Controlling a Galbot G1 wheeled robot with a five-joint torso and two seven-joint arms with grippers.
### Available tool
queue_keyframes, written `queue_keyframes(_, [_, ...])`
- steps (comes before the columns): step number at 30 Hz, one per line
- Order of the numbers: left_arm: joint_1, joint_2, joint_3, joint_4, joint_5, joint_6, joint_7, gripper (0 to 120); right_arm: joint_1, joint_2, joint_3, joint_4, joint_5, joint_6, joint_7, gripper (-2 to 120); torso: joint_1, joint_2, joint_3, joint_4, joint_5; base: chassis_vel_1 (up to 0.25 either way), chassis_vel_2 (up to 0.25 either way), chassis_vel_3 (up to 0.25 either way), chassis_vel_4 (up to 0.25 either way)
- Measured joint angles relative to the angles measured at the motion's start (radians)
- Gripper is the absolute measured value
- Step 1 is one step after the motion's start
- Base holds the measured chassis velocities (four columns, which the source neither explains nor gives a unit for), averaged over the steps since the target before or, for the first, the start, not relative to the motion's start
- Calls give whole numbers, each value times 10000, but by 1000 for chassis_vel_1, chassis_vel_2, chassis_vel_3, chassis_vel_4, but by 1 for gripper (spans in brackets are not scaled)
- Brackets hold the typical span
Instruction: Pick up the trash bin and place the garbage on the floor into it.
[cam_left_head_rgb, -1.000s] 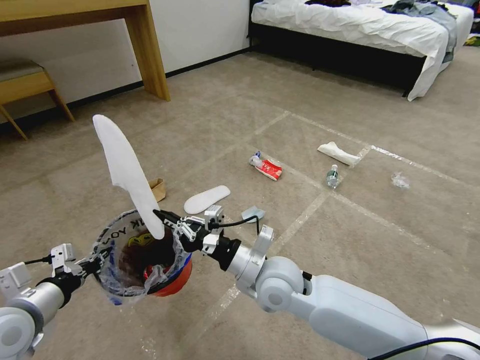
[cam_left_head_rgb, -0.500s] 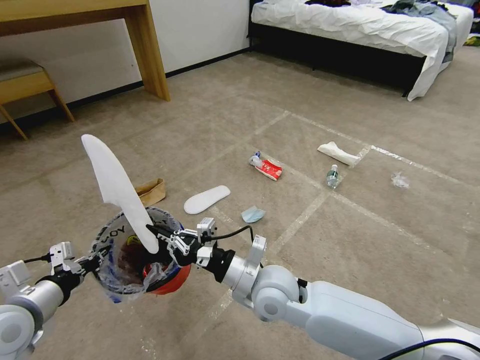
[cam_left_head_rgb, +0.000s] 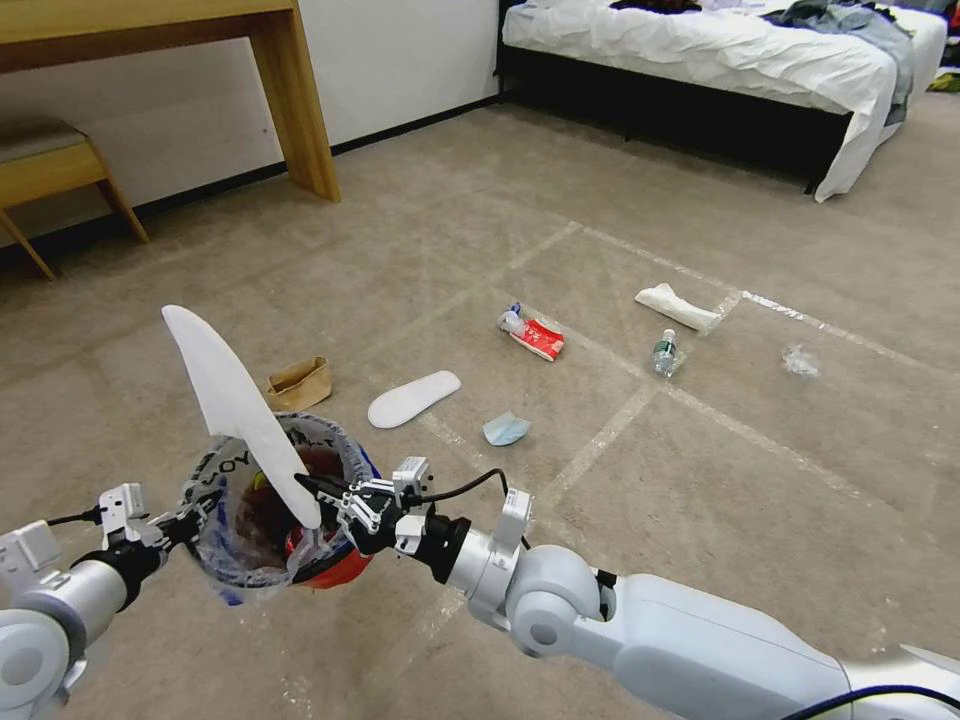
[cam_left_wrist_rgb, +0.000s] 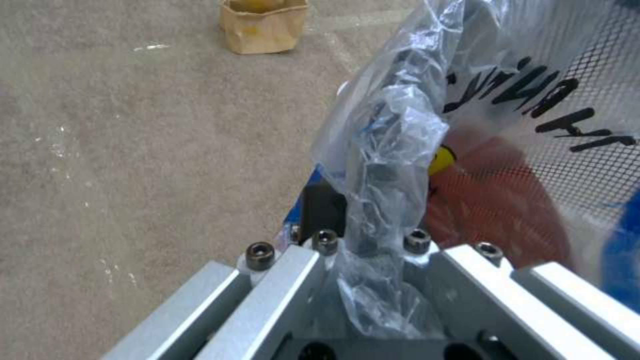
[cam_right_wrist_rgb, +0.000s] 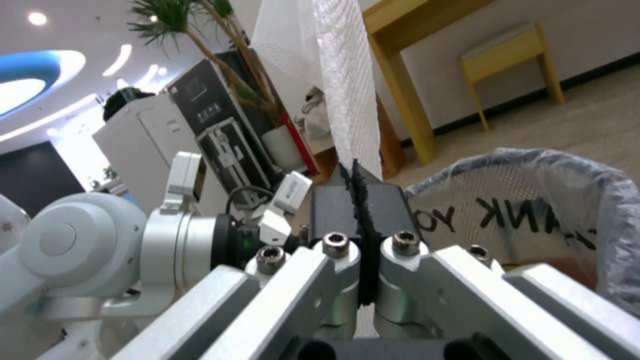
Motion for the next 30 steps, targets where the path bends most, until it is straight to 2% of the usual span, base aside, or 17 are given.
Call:
queue_keyframes(11, [-15, 53, -62, 29, -94, -1, -42, 1, -101, -217, 87, 111, -164, -7, -58, 1, 0, 0, 0, 0, 0, 0, 0, 0, 0])
queue_keyframes(13, [-19, 47, -63, 28, -97, 0, -50, 1, -115, -273, 136, 165, -183, -20, -62, 10, 1, 0, 0, 0, 0, 0, 0, 0, 0])
queue_keyframes(16, [-22, 39, -60, 28, -97, 0, -52, 1, -124, -300, 176, 202, -186, -23, -62, 15, 0, 1, 0, 0, 0, 0, 0, 0, 0])
queue_keyframes(19, [-27, 29, -54, 29, -97, 0, -55, 1, -176, -373, 252, 274, -223, -44, -78, 32, 0, 0, 0, 0, 0, 0, 0, 0, 0])
queue_keyframes(22, [-27, 27, -53, 28, -97, 0, -55, 1, -202, -398, 260, 283, -249, -45, -89, 37, 0, 0, 0, 0, 0, 0, 0, 0, 0])
queue_keyframes(24, [-21, 19, -63, 23, -97, 0, -55, 1, -255, -449, 318, 337, -294, -47, -111, 51, 0, 0, 0, 0, 0, 0, 0, 0, 0])
queue_keyframes(25, [-21, 19, -63, 23, -97, 0, -55, 1, -255, -449, 318, 337, -294, -47, -111, 51, 0, 0, 0, 0, 0, 0, 0, 0, 0])
queue_keyframes(27, [-8, -4, -65, 5, -94, 0, -56, 1, -282, -462, 336, 350, -320, -53, -131, 61, 0, 0, 0, 0, 0, 0, 0, 0, 0])
queue_keyframes(28, [-8, -4, -65, 5, -94, 0, -56, 1, -282, -462, 336, 350, -320, -53, -131, 61, 0, 0, 0, 0, 0, 0, 0, 0, 0])
queue_keyframes(29, [2, -22, -65, -9, -87, 0, -56, 1, -294, -458, 336, 347, -347, -53, -136, 67, 0, 0, 0, 0, 0, 0, 0, 0, 0])
queue_keyframes(30, [2, -22, -65, -9, -87, 0, -56, 1, -294, -458, 336, 347, -347, -53, -136, 67, 0, 0, 0, 0, 0, 0, 0, 0, 0])
